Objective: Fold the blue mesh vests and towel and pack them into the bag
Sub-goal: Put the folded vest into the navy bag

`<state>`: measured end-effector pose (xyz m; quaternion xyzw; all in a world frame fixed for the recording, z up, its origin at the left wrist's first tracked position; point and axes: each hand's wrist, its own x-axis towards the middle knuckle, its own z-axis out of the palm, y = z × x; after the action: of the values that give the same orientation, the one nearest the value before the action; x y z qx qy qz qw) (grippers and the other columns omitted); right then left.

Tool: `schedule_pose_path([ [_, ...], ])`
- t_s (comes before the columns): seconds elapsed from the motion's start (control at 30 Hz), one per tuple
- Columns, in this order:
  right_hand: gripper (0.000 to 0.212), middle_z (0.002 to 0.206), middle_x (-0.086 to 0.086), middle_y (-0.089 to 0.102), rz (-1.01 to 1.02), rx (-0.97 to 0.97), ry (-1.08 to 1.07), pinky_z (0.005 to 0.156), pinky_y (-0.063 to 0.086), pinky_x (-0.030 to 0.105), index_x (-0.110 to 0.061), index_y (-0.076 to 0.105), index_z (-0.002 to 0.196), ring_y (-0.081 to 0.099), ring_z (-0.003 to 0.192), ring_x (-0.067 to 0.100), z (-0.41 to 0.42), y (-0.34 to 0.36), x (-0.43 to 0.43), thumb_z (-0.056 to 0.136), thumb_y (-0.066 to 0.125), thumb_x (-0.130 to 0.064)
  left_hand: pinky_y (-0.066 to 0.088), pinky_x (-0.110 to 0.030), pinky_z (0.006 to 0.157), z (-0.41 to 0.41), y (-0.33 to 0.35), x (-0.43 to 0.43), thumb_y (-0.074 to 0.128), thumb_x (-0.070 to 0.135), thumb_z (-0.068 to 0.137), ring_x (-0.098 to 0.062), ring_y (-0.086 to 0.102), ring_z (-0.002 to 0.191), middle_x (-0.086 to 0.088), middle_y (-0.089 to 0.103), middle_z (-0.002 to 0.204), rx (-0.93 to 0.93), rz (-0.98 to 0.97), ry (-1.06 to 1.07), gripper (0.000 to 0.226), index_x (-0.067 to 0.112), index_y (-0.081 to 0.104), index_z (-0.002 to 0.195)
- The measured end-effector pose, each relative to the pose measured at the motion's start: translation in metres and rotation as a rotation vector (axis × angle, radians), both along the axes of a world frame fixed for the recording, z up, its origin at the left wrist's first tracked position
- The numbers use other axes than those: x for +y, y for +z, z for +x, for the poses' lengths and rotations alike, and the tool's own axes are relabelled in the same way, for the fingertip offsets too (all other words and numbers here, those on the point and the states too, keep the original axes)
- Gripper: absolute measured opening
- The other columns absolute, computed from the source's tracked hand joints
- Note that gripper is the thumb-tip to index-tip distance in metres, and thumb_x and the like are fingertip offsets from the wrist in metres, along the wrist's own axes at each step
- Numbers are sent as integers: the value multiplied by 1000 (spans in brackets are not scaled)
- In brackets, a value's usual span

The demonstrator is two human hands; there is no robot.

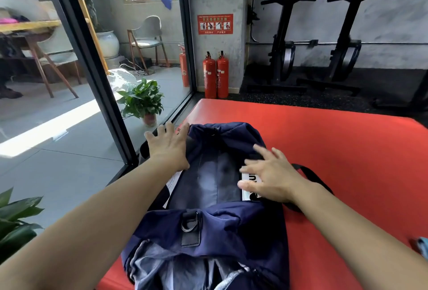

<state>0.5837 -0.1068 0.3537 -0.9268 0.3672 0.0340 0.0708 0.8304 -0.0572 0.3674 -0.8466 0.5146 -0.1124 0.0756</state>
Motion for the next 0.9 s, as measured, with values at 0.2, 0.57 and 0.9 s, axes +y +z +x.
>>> schedule_pose_path([
  [0.2, 68, 157, -5, 33, 186, 136, -29, 115, -19, 53, -35, 58, 133, -14, 149, 16, 4, -10, 22, 94, 15, -70, -9, -60, 114, 2, -22, 36, 68, 36, 79, -33, -21, 148, -11, -20, 161, -72, 187, -197, 94, 39, 9, 152],
  [0.57, 51, 159, -1, 28, 94, 66, -203, 119, -5, 51, -34, 44, 143, -10, 150, 22, -37, 31, 48, 102, 20, -53, -8, -60, 115, -16, 24, 65, 45, 26, 98, -31, -22, 148, -11, -24, 161, 27, 125, -131, 56, 36, 26, 150],
  [0.9, 55, 157, 6, 31, -1, 103, -348, 118, -3, 52, -27, 38, 148, -9, 150, 23, -115, 36, 101, 102, 21, -53, -7, -58, 116, -131, 18, 92, 38, 44, 101, -28, -17, 149, -8, -23, 161, 149, 35, -337, 59, 37, 14, 154],
])
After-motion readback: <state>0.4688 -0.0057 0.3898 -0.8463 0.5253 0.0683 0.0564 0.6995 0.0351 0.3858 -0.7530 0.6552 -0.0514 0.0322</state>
